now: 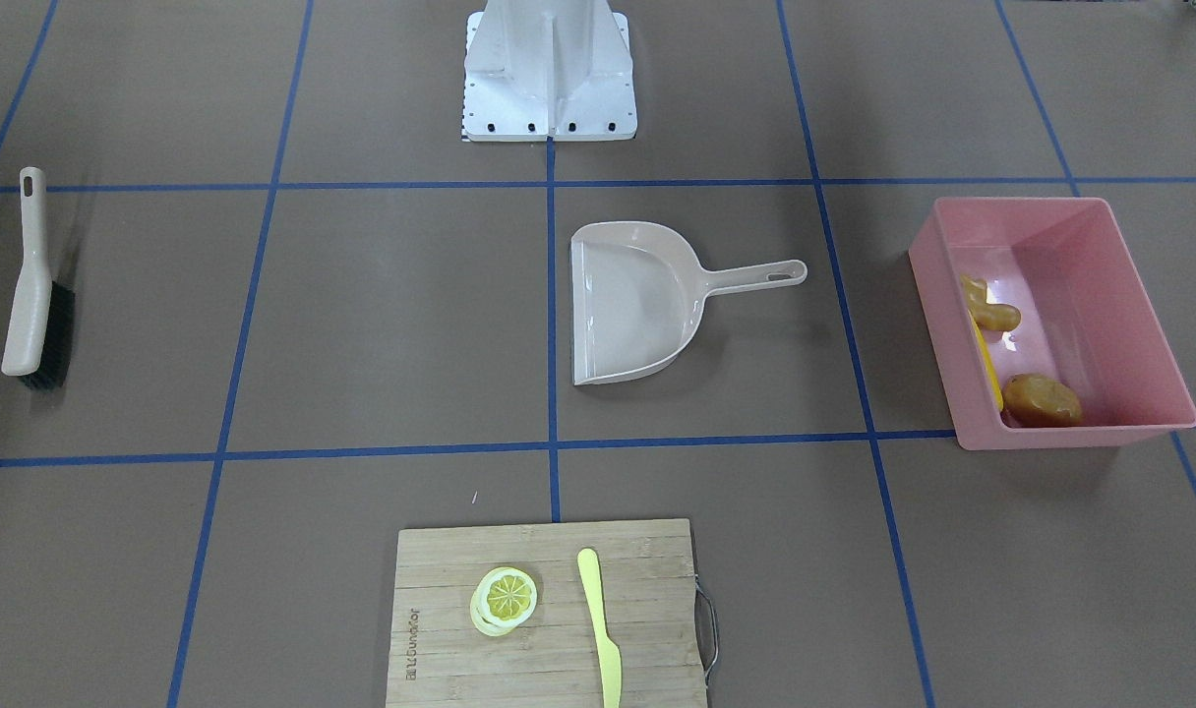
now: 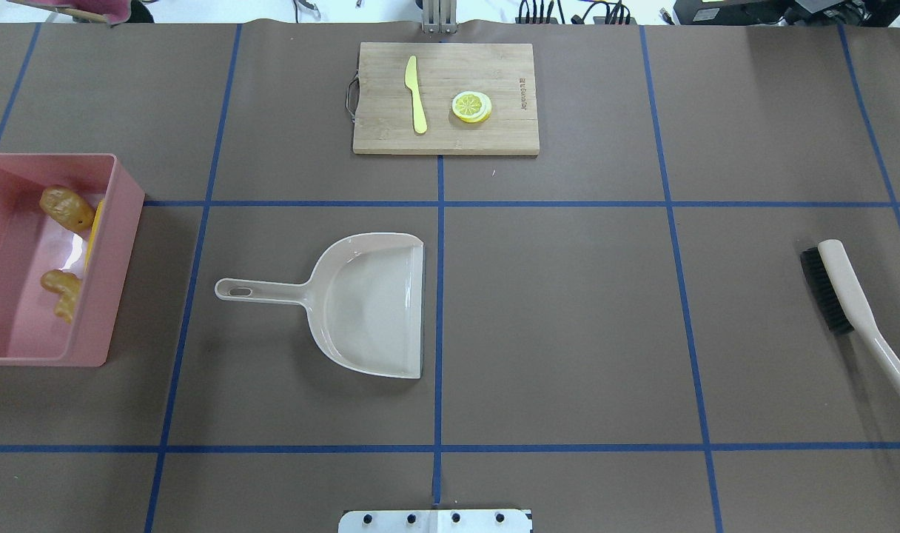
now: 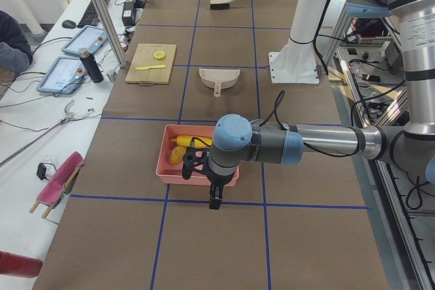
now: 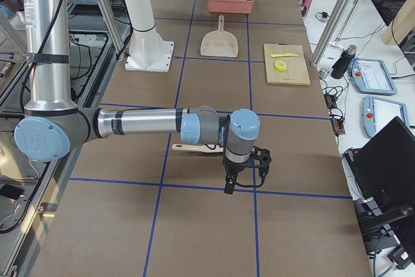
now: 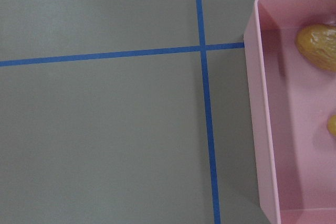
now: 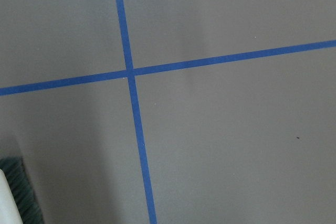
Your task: Sweep and dump trash into bin
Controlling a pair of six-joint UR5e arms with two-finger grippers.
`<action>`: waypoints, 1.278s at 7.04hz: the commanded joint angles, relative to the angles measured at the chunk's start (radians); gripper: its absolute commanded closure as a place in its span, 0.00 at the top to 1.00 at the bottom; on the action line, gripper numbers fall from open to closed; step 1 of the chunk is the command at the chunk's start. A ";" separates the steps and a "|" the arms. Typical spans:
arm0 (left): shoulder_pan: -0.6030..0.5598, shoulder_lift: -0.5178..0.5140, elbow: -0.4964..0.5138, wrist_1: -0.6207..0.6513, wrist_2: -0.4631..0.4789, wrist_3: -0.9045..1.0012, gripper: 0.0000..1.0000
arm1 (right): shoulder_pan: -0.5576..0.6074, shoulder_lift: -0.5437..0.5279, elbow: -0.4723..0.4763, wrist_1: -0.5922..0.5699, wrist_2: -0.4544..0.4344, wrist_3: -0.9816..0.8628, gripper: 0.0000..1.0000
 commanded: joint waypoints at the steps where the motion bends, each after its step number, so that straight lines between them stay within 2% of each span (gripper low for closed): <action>1: -0.025 0.007 0.016 0.001 0.002 -0.001 0.98 | 0.004 0.009 0.005 0.000 0.046 0.006 1.00; 2: -0.028 0.007 0.014 0.001 0.002 -0.001 0.98 | 0.009 0.012 0.005 0.000 0.072 0.008 1.00; 9: -0.029 -0.045 0.059 -0.007 0.001 -0.025 0.98 | 0.014 0.012 0.005 0.001 0.072 0.005 1.00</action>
